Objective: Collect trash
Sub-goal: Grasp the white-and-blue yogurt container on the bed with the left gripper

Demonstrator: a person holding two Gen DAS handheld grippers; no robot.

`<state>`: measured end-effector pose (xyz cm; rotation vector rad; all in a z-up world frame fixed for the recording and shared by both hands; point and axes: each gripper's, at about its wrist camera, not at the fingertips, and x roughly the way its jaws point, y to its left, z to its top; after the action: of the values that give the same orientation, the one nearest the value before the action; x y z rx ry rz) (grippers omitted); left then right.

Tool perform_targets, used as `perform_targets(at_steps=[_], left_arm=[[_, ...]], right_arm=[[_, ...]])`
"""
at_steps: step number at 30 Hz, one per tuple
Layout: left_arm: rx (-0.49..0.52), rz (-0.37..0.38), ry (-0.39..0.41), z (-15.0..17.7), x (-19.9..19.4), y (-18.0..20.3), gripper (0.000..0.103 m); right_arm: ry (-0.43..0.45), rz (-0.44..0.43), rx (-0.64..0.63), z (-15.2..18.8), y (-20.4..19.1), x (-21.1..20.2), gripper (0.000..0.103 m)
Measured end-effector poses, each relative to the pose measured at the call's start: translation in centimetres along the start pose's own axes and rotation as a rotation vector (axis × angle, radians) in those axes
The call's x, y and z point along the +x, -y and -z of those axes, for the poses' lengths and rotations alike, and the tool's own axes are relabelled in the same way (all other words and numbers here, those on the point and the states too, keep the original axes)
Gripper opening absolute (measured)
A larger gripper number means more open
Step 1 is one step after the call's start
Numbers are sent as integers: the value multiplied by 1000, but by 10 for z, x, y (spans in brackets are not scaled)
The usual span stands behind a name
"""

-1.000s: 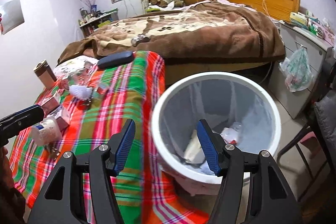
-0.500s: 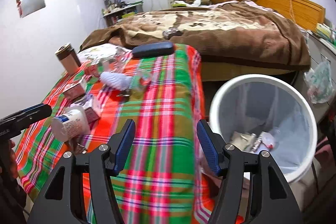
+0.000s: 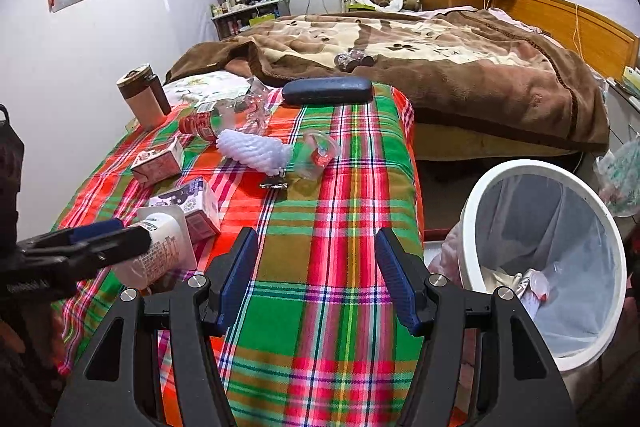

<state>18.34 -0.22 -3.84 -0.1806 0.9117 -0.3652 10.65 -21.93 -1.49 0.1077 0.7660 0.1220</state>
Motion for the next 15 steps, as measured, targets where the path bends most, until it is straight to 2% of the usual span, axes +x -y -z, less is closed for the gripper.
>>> perform_targets(at_steps=[4, 5, 6, 7, 15], left_arm=[[-11, -12, -26, 2, 12, -7, 83], [-17, 5, -24, 3, 12, -10, 78], [-29, 24, -26, 3, 12, -13, 64], [-41, 33, -22, 4, 11, -17, 61], [-62, 51, 61, 8, -19, -38, 61]], right_arm=[[-5, 7, -12, -3, -8, 3, 62], [-5, 8, -15, -4, -10, 5, 62], [-7, 4, -17, -5, -13, 6, 62], [-8, 1, -18, -5, -14, 7, 62], [-42, -34, -66, -2, -37, 16, 62]])
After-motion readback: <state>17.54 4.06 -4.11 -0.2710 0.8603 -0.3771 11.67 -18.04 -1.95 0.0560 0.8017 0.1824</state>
